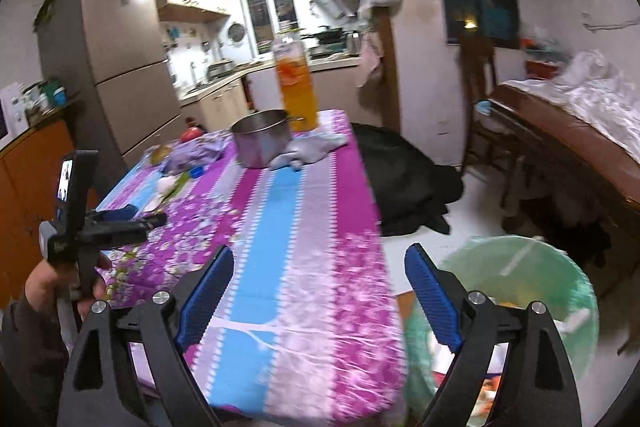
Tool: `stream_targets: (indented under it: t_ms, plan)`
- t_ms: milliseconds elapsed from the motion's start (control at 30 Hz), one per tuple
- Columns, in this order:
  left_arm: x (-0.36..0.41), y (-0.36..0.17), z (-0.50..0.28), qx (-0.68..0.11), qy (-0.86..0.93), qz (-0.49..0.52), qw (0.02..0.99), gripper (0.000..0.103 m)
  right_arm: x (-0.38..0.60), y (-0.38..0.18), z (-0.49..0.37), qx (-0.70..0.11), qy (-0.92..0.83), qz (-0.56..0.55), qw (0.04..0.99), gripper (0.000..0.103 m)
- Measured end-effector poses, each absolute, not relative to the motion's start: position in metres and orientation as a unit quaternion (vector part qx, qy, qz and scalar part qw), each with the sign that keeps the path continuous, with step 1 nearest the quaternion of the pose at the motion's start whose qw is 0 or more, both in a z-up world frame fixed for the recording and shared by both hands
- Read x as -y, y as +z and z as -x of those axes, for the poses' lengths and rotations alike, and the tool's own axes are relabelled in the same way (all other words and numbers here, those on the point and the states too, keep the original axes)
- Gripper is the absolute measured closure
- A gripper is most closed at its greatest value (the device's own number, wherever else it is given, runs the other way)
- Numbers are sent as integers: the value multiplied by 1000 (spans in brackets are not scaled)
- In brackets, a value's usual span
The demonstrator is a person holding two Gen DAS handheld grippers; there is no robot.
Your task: Collect trash
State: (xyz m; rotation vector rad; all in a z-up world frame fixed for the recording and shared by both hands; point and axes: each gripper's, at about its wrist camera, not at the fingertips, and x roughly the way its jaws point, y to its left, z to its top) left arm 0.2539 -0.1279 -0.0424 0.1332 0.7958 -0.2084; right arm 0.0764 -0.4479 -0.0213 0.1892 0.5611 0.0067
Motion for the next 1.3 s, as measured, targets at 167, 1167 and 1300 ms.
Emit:
stream_targets:
  t_ms: [167, 1167, 1300]
  plan:
    - [32, -47, -277, -386, -16, -56, 921, 15, 403, -26, -99, -281, 45, -86, 955, 15]
    - [116, 5, -189, -215, -184, -37, 958, 6, 334, -9, -72, -189, -150, 7, 970, 5]
    - [173, 10, -166, -206, -244, -40, 947, 6, 373, -12, -32, -187, -207, -5, 960, 5]
